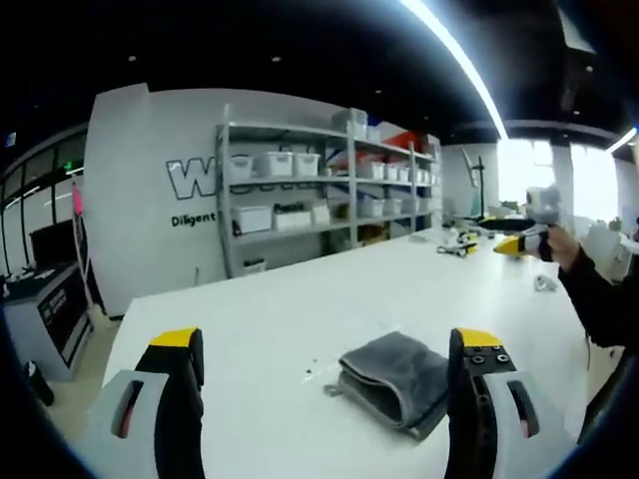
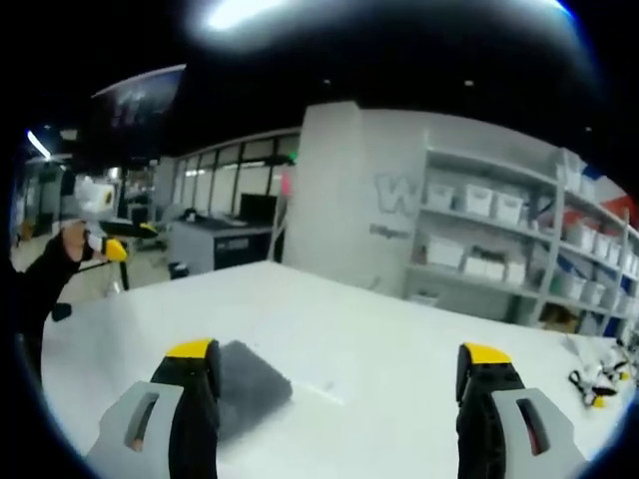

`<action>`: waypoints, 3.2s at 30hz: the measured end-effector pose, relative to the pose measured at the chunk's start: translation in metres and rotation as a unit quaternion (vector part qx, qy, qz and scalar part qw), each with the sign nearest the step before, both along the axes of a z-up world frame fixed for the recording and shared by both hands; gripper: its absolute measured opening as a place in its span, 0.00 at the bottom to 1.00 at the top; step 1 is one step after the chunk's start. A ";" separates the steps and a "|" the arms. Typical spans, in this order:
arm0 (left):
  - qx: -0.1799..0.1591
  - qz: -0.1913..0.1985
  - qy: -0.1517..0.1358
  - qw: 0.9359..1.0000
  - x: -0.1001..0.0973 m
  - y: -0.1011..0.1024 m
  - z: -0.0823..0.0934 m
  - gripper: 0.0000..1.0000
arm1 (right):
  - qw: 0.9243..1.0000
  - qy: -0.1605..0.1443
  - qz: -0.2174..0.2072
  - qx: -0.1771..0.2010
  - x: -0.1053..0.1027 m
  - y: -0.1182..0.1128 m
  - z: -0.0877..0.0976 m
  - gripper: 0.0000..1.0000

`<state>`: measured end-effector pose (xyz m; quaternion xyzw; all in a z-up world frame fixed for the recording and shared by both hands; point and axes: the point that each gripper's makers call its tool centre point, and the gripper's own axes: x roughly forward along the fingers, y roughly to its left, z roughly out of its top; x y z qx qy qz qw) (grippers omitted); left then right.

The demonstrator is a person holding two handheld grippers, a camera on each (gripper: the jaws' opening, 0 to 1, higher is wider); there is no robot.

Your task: Open the folded towel by lifting each exposed corner and separating the folded layers until the towel lies flat within the target outline without major curled edges

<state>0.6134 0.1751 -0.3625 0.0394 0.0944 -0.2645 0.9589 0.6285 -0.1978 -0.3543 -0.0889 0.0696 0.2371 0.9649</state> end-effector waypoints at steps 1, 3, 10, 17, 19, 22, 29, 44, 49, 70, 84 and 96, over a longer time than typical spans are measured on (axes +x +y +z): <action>0.001 0.000 0.003 1.000 0.002 0.001 -0.002 1.00 | 1.000 0.000 0.000 0.000 0.001 0.000 -0.001 1.00; 0.000 0.001 0.005 1.000 0.005 0.002 -0.003 1.00 | 1.000 0.002 -0.002 0.001 0.005 0.000 -0.002 1.00; -0.004 -0.002 0.017 1.000 0.016 0.003 -0.008 1.00 | 1.000 0.013 -0.006 -0.014 0.022 -0.001 -0.011 1.00; 0.001 0.004 0.014 1.000 0.032 0.006 0.005 1.00 | 0.999 0.022 -0.003 -0.036 0.042 -0.001 -0.006 1.00; 0.004 0.002 0.020 1.000 0.033 0.004 -0.001 1.00 | 0.999 0.021 -0.003 -0.036 0.044 -0.001 -0.006 1.00; 0.007 -0.002 0.031 0.999 0.033 -0.001 -0.012 1.00 | 0.999 0.021 -0.001 -0.030 0.045 0.000 -0.005 1.00; -0.042 -0.031 0.079 0.996 0.029 -0.019 -0.037 0.98 | 0.999 0.033 -0.001 -0.027 0.045 0.001 -0.022 1.00; -0.046 -0.020 0.129 0.990 0.031 -0.024 -0.089 0.96 | 0.997 0.081 0.003 0.007 0.043 0.003 -0.066 0.99; -0.038 -0.024 0.144 0.989 0.031 -0.024 -0.101 0.96 | 0.996 0.092 0.011 0.001 0.041 0.014 -0.080 0.99; -0.043 -0.041 0.177 0.982 0.019 -0.041 -0.125 0.95 | 0.993 0.115 0.013 0.012 0.027 0.027 -0.107 0.98; -0.064 -0.053 0.205 0.975 0.021 -0.045 -0.139 0.91 | 0.989 0.141 0.035 0.031 0.010 0.050 -0.127 0.95; -0.065 -0.062 0.227 0.970 0.012 -0.060 -0.159 0.91 | 0.986 0.159 0.038 0.033 0.003 0.056 -0.145 0.94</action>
